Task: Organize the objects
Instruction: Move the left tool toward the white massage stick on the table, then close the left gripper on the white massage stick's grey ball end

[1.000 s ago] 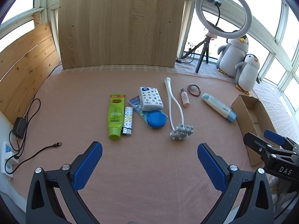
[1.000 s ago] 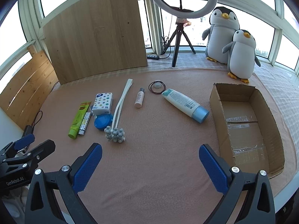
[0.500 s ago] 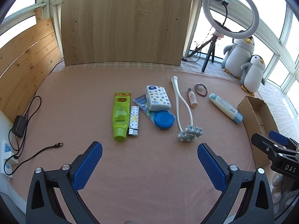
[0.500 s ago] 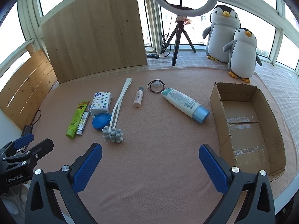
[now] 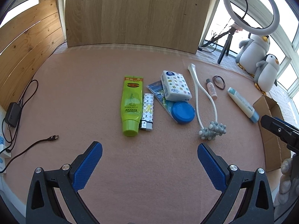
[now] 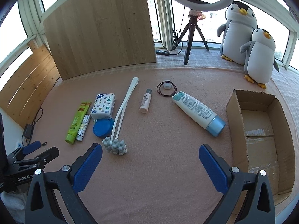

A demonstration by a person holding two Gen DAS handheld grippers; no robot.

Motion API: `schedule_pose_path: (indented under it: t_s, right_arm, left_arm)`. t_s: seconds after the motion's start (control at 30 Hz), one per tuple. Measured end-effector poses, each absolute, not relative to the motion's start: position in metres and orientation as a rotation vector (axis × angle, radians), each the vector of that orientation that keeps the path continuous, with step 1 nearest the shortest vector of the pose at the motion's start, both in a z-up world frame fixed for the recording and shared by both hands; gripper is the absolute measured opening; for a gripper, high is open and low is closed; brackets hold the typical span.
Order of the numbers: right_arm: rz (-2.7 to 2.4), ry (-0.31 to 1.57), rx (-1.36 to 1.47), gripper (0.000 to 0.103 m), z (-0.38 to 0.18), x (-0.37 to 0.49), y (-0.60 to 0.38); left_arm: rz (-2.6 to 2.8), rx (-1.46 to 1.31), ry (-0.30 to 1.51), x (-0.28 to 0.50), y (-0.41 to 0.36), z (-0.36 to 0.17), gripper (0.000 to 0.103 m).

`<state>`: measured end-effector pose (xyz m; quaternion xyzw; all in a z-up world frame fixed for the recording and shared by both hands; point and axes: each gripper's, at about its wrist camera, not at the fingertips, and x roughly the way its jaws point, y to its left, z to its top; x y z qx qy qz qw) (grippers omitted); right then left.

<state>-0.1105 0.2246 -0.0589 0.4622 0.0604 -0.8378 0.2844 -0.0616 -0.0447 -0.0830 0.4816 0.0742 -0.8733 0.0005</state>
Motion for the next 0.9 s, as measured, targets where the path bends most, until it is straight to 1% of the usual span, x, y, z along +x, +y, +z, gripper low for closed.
schedule_pose_path:
  t_s: [0.07, 0.17, 0.2, 0.37, 0.5, 0.57, 0.6, 0.63, 0.7, 0.9]
  right_arm:
    - [-2.211, 0.175, 1.259, 0.092, -0.063, -0.118, 0.212]
    - [-2.166, 0.197, 1.275, 0.089, -0.069, -0.125, 0.192]
    - [-2.155, 0.214, 1.275, 0.086, -0.072, -0.126, 0.185]
    - [-2.083, 0.261, 1.341, 0.057, -0.092, -0.136, 0.152]
    - [-2.039, 0.276, 1.386, 0.051, -0.106, -0.141, 0.139]
    - [-2.028, 0.277, 1.406, 0.041, -0.111, -0.143, 0.140]
    - [-2.027, 0.276, 1.416, 0.039, -0.113, -0.144, 0.141]
    - [-2.026, 0.270, 1.424, 0.037, -0.114, -0.145, 0.144]
    - [-2.035, 0.253, 1.436, 0.036, -0.115, -0.149, 0.151]
    - [-2.048, 0.217, 1.476, 0.036, -0.121, -0.160, 0.171]
  left_arm:
    - [-2.737, 1.517, 0.232, -0.063, -0.043, -0.087, 0.103]
    - [-2.741, 1.516, 0.240, -0.065, -0.041, -0.091, 0.103]
    - [-2.745, 1.511, 0.244, -0.066, -0.041, -0.091, 0.103]
    - [-2.753, 1.502, 0.267, -0.069, -0.041, -0.093, 0.102]
    - [-2.751, 1.497, 0.275, -0.071, -0.042, -0.095, 0.100]
    - [-2.748, 1.502, 0.278, -0.073, -0.042, -0.097, 0.098]
    - [-2.749, 1.505, 0.278, -0.074, -0.041, -0.097, 0.097]
    - [-2.749, 1.508, 0.275, -0.075, -0.039, -0.098, 0.097]
    - [-2.753, 1.514, 0.272, -0.078, -0.035, -0.100, 0.096]
    - [-2.787, 1.575, 0.255, -0.093, -0.011, -0.106, 0.090]
